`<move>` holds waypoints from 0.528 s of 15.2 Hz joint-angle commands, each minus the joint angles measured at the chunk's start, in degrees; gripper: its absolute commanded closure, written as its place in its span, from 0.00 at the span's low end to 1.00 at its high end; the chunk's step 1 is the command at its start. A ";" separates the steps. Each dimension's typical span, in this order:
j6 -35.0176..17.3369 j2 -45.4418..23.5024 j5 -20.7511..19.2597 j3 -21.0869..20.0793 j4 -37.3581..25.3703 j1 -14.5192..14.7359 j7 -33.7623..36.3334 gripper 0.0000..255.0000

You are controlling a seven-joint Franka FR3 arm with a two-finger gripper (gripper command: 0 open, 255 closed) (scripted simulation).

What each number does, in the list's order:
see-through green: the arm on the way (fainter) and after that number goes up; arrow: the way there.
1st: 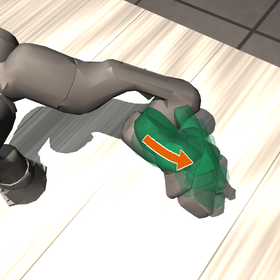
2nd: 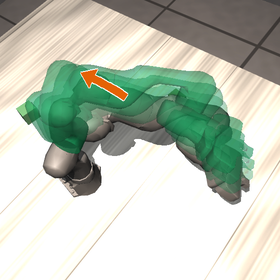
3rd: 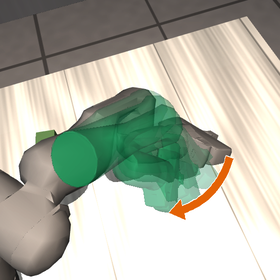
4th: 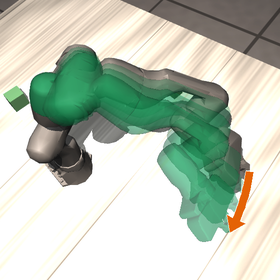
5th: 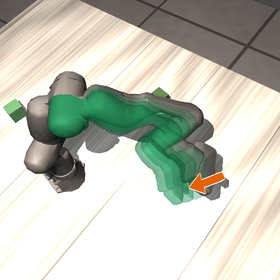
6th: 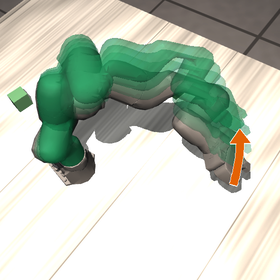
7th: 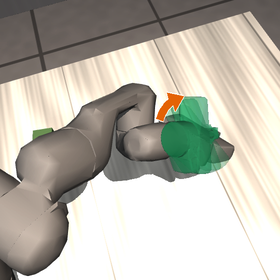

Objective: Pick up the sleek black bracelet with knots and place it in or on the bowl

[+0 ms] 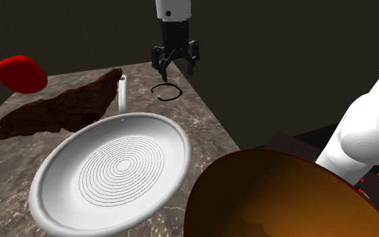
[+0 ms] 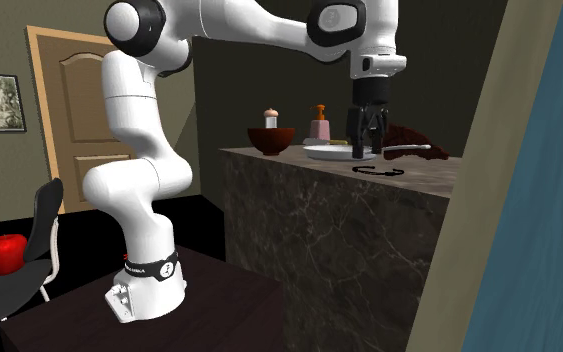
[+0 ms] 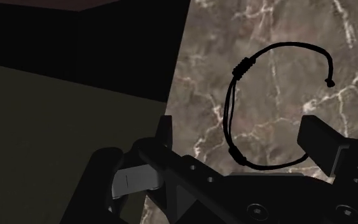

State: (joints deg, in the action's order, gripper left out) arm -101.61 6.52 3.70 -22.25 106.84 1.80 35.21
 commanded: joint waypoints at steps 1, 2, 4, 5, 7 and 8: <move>-1.60 -0.42 -0.13 -0.15 1.12 0.07 0.25 0.00; -2.36 -0.45 -0.13 -0.17 1.86 0.09 0.25 0.00; -3.90 -0.54 -0.13 -0.23 3.30 0.13 0.26 0.00; -4.34 -0.58 -0.14 -0.25 3.70 0.14 0.26 0.00; -4.34 -0.58 -0.14 -0.25 3.71 0.14 0.26 0.00; -4.34 -0.58 -0.14 -0.25 3.70 0.14 0.26 0.00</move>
State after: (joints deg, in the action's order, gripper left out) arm -105.87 5.99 3.58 -22.49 110.52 1.93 35.45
